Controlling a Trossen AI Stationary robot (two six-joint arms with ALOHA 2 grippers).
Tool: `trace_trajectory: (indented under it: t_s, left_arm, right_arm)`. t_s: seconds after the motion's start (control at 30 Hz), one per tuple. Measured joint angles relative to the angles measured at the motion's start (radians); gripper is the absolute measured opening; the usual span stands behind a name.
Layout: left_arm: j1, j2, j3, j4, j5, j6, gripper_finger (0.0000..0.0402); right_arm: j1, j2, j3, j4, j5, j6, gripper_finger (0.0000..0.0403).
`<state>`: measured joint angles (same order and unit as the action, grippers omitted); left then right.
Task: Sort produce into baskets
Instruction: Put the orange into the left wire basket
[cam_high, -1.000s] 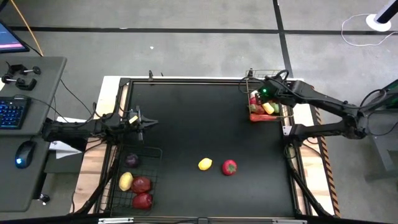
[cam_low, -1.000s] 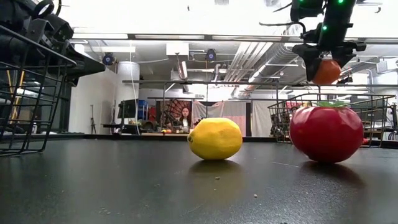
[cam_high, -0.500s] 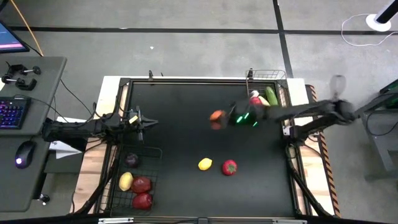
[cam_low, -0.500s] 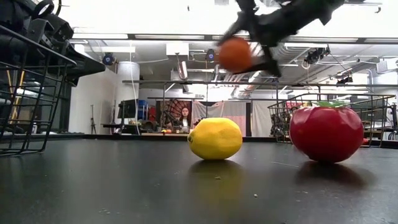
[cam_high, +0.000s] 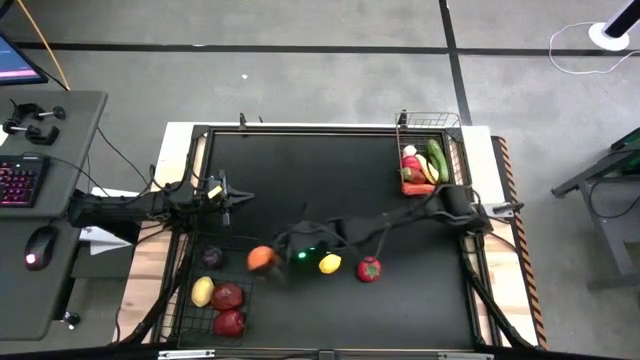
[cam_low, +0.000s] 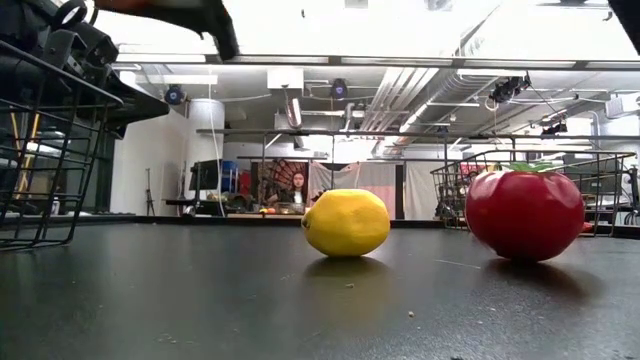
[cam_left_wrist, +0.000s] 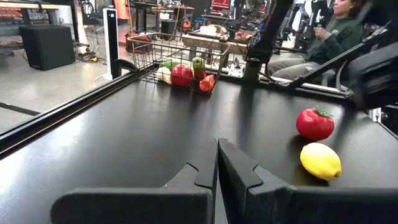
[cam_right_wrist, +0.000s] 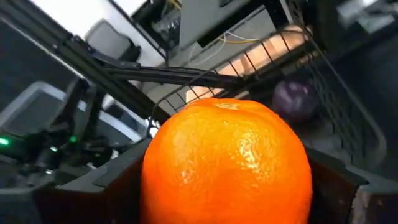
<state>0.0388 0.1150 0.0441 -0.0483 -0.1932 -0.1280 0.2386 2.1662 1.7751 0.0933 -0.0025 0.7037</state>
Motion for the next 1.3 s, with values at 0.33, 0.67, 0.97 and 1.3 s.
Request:
trace_trajectory:
  t_s: [0.33,0.67,0.97,1.3]
  left_arm:
    - [0.000,0.000,0.000,0.000,0.000,0.000,0.0000]
    - [0.000,0.000,0.000,0.000,0.000,0.000,0.0000]
    - [0.000,0.000,0.000,0.000,0.000,0.000,0.0000]
    - [0.000,0.000,0.000,0.000,0.000,0.000,0.0000]
  right_arm:
    - [-0.003,0.239,0.484,-0.202,0.004,-0.189,0.0312]
    - [-0.019,0.299,0.518,-0.185,0.086,-0.185,0.0312]
    - [-0.056,0.341,0.517,-0.184,-0.107,-0.065,0.0365]
    - [-0.104,0.354,0.570,-0.116,-0.137,-0.056,0.0368]
